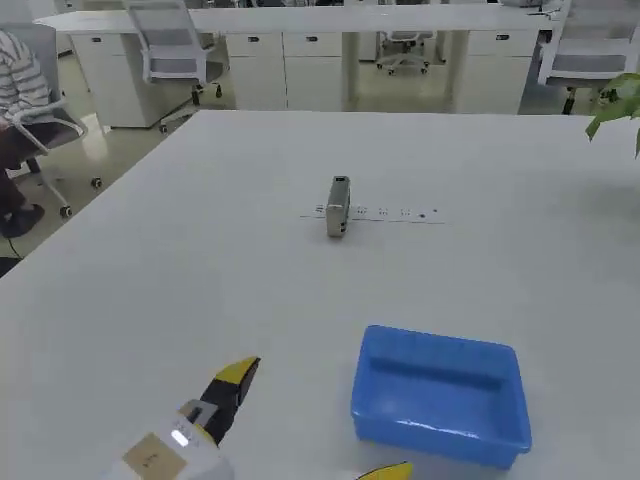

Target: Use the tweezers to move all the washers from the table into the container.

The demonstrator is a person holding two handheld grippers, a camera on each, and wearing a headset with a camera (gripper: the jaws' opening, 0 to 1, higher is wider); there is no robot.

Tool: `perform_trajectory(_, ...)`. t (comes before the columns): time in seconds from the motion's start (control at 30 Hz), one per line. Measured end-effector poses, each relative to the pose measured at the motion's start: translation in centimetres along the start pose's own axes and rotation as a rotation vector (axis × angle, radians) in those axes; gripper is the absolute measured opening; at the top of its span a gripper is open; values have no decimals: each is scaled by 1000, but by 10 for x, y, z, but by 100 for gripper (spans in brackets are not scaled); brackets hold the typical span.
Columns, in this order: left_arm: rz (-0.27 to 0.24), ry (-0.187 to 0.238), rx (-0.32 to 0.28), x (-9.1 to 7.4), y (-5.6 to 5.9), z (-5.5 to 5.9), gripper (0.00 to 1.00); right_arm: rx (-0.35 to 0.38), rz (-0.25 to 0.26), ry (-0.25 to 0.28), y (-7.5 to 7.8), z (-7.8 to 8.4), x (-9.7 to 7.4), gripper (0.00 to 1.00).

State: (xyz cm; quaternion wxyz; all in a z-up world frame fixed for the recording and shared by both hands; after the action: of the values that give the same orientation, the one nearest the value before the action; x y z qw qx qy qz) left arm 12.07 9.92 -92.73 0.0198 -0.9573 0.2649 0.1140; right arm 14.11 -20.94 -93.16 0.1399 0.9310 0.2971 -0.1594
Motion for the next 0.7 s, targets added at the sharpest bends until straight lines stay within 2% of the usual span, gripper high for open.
perform_trajectory(0.13,21,-26,-16,-1,1,3,91,6,8,-31,0,3,2,77)
perform_trajectory(0.2,28,-93,1,-1,1,8,89,11,-1,-38,-1,3,2,78)
perform_trajectory(0.27,44,-132,25,-1,2,11,85,24,-25,-44,-2,4,3,78)
perform_trajectory(0.3,63,-158,26,-1,4,14,83,15,-34,-42,-3,3,3,76)
perform_trajectory(0.33,89,-183,26,-1,7,16,81,-31,-47,-44,-3,2,2,72)
perform_trajectory(0.37,117,-223,37,0,9,20,78,-31,-55,-56,-4,3,1,65)
perform_trajectory(0.43,167,-270,44,1,13,24,75,11,-90,-80,-8,4,0,59)
perform_trajectory(0.5,223,-292,39,2,18,25,72,39,-112,-93,-7,5,0,59)
perform_trajectory(0.53,257,-320,29,2,20,26,70,52,-123,-106,-7,6,0,58)
perform_trajectory(0.6,322,-355,34,3,24,27,62,67,-166,-122,-8,7,-1,53)
perform_trajectory(0.63,349,-384,53,4,24,28,54,95,-177,-138,-8,8,-1,48)
perform_trajectory(0.67,361,-438,73,4,22,30,46,114,-212,-152,-10,9,-1,43)
perform_trajectory(0.7,376,-457,90,6,21,31,39,116,-238,-163,-10,9,-1,39)
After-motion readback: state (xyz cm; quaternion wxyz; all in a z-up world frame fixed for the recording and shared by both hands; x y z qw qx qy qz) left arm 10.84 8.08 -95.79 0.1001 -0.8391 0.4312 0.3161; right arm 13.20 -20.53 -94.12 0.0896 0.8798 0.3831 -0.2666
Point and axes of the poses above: the centre of the closed fingertips' face, and the gripper's own axes: x roughly forward along the fingers, y roughly to its right, z roughly out of its underside, the point moved 8 cm from there along -x, roughly backward along the fingers, and after that the axes turned 3 degrees about z, right-handed, at the moved point
